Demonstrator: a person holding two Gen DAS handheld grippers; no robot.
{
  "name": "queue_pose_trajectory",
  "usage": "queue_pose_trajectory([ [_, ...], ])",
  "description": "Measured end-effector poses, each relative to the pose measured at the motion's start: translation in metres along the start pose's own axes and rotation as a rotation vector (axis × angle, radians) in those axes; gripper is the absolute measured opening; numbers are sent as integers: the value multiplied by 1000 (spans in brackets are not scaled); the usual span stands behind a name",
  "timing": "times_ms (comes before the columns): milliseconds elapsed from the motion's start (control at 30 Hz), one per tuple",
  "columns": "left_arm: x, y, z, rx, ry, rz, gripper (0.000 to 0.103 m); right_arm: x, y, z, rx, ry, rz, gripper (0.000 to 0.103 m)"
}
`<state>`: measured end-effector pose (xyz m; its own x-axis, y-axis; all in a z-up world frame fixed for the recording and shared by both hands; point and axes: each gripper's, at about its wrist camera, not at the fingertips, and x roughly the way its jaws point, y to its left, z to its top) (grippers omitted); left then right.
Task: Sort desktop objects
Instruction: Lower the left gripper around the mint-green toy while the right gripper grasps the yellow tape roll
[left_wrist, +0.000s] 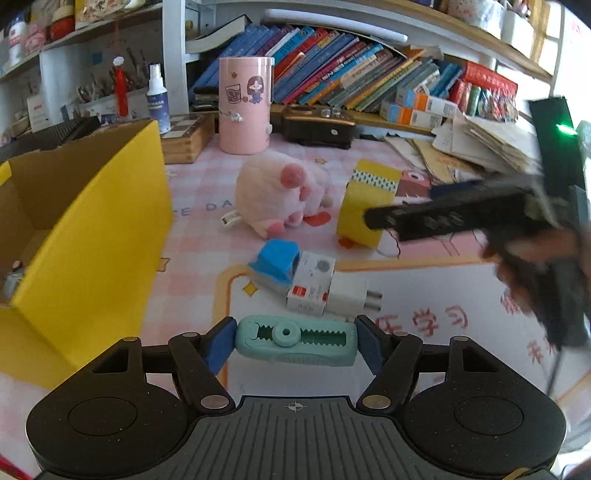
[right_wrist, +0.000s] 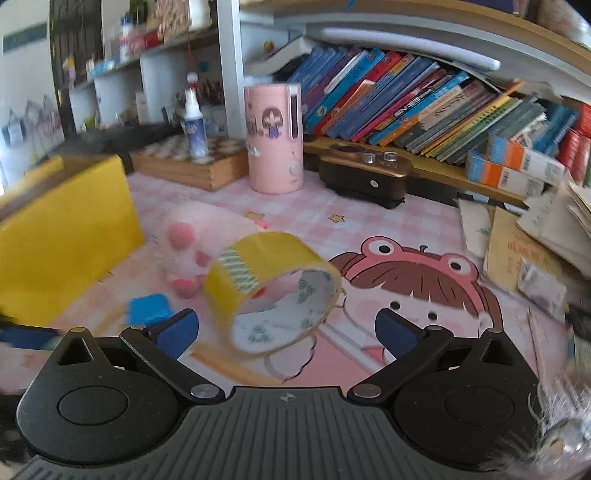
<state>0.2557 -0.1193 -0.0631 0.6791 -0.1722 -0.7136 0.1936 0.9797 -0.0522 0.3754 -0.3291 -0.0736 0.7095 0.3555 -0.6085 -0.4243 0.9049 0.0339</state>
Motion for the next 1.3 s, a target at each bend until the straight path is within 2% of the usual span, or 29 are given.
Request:
queue_pose_trajectory([
  [133,-11,2,-2,15,7,-1,70,26,-7,5,-19,16,69,103],
  [300,-16,6,-1,-17,10,24,70,52,-15,7,-18,54,152,103],
  [433,-21,8,2,-42,-7,22,70,59,-15,8,-7,58,165,101],
  [500,-24,8,3,-47,-20,16,69,57,-14,8,12,58,174,91],
  [567,-24,7,4,-46,-33,10,64,54,-13,8,32,64,157,91],
  [700,-17,4,2,-33,-8,20,64,39,-7,4,17,50,77,90],
  [867,-5,-5,-8,22,9,69,71,1,-3,-2,52,1,22,90],
  [967,7,-14,-12,102,18,48,74,-20,1,-6,77,-21,-5,90],
  [1067,14,-22,-18,246,30,28,77,-42,5,-13,128,-24,-26,90],
  [1300,22,-11,-22,260,60,-98,79,-78,9,-32,194,11,-26,91],
])
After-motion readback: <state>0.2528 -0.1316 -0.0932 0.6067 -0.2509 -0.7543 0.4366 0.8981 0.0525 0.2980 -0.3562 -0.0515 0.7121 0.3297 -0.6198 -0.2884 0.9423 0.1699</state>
